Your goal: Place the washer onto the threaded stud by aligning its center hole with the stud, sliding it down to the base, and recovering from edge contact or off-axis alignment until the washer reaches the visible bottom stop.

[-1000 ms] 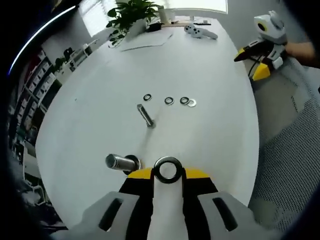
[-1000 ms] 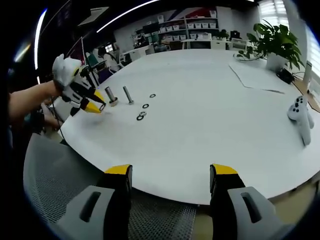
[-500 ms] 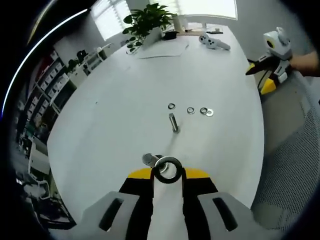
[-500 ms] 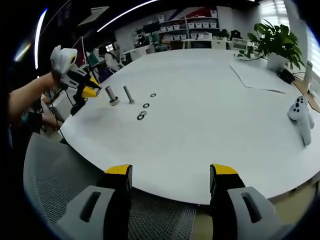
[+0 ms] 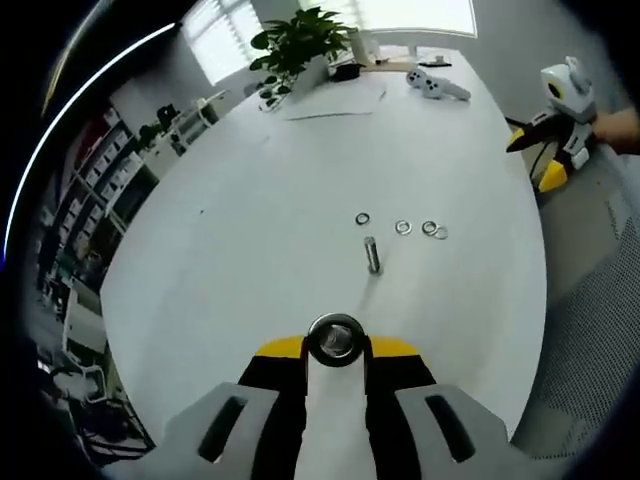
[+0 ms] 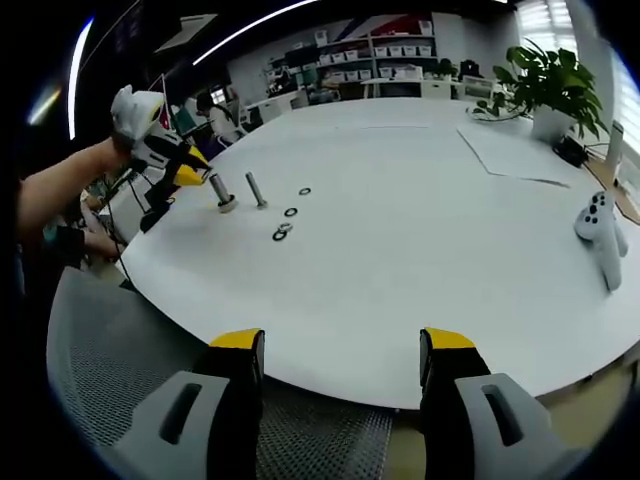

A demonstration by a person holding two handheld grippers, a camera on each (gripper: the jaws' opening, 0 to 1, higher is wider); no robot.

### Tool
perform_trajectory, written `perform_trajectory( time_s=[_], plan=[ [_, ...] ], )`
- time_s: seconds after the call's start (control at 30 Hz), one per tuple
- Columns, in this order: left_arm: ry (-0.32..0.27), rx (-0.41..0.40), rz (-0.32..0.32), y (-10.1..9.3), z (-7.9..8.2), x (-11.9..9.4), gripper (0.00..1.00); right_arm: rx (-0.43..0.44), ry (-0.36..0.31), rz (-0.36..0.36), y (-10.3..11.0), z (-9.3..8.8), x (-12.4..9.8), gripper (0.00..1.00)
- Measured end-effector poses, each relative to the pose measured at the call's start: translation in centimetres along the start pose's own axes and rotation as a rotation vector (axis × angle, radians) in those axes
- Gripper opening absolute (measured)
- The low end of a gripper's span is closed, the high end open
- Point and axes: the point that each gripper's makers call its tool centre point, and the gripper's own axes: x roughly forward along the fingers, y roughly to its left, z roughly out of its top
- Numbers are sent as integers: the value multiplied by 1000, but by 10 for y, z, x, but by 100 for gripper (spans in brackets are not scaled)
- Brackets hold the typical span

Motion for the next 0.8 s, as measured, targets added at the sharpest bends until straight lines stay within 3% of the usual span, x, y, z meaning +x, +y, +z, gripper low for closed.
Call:
perform_trajectory(
  time_s=[0.8],
  plan=[
    [76,-19,-84,-3,-11,29,19,11,-8,-16,-3,1,0,65]
  ],
)
